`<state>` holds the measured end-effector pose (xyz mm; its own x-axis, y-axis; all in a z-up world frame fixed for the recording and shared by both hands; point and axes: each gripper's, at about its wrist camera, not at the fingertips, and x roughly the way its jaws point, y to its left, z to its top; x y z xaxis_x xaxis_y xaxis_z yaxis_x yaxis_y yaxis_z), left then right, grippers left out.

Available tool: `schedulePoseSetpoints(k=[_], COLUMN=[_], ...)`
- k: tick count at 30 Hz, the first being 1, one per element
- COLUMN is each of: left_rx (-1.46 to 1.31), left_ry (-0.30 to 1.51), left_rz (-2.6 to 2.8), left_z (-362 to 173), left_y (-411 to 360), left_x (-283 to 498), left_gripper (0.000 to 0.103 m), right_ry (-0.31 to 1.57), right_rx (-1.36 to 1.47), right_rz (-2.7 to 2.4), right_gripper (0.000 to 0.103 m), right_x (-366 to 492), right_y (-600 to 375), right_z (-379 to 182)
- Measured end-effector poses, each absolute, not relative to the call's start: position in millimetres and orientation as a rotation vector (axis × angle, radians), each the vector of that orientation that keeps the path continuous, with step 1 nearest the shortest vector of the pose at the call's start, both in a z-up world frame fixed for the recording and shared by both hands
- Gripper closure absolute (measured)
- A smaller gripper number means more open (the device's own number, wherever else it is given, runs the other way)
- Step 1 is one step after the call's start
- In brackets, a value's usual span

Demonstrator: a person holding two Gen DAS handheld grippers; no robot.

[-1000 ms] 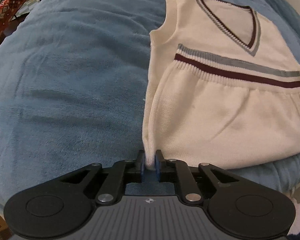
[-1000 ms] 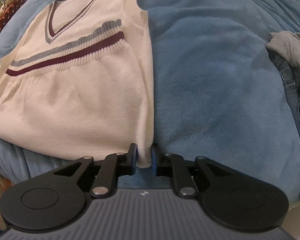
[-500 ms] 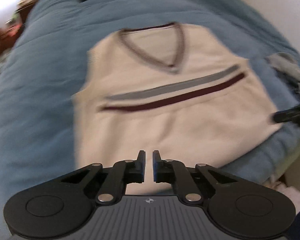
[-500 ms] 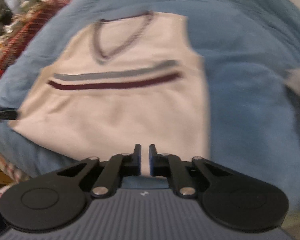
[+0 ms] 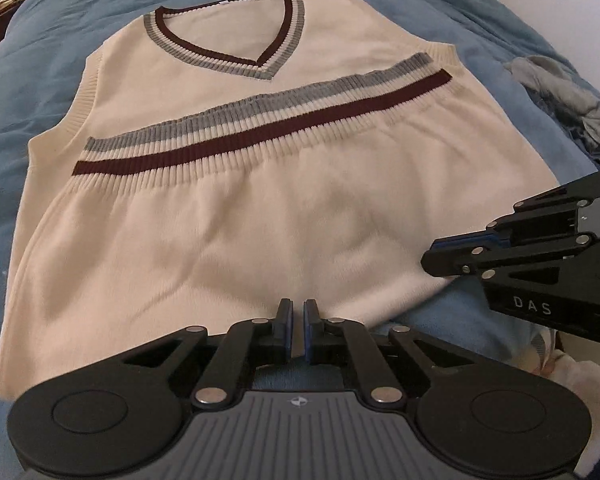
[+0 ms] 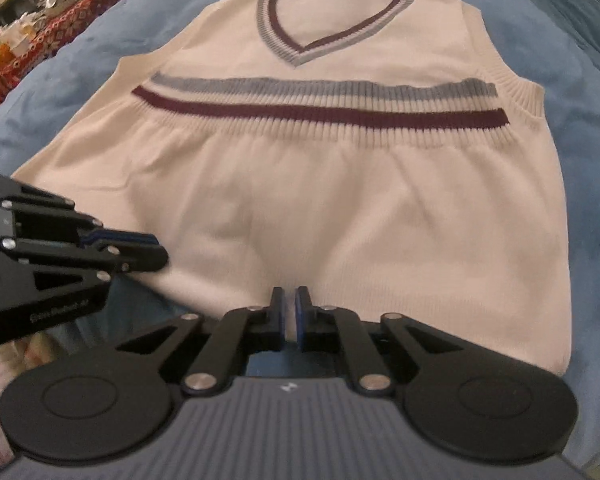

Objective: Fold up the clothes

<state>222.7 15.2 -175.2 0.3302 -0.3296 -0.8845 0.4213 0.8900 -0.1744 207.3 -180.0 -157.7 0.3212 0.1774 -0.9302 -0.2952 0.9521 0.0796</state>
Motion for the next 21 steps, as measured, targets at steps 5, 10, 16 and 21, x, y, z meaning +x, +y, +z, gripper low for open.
schedulePoseSetpoints(k=[5,10,16,21], left_rx=[0.031,-0.002,-0.028,0.016], left_ry=[1.091,1.14,1.198,1.186], left_rz=[-0.541,-0.549,-0.594,-0.62], left_z=[-155.3,-174.7,-187.2,-175.3], left_y=[9.1,3.2,10.1,13.2], left_x=[226.7,234.8,228.4,223.2], left_gripper=[0.097,0.1,0.1,0.1], right_ry=[1.143,1.178,1.251,1.209], right_rx=[-0.079,-0.054,0.006,-0.019], right_rz=[0.367,0.38,0.427,0.457], right_gripper=[0.097,0.098,0.098,0.098], right_x=[213.0,221.1,204.1,198.7], right_y=[-170.7,-164.7,-170.2,-170.7], right_z=[-136.8,-153.6,-173.5,-157.9])
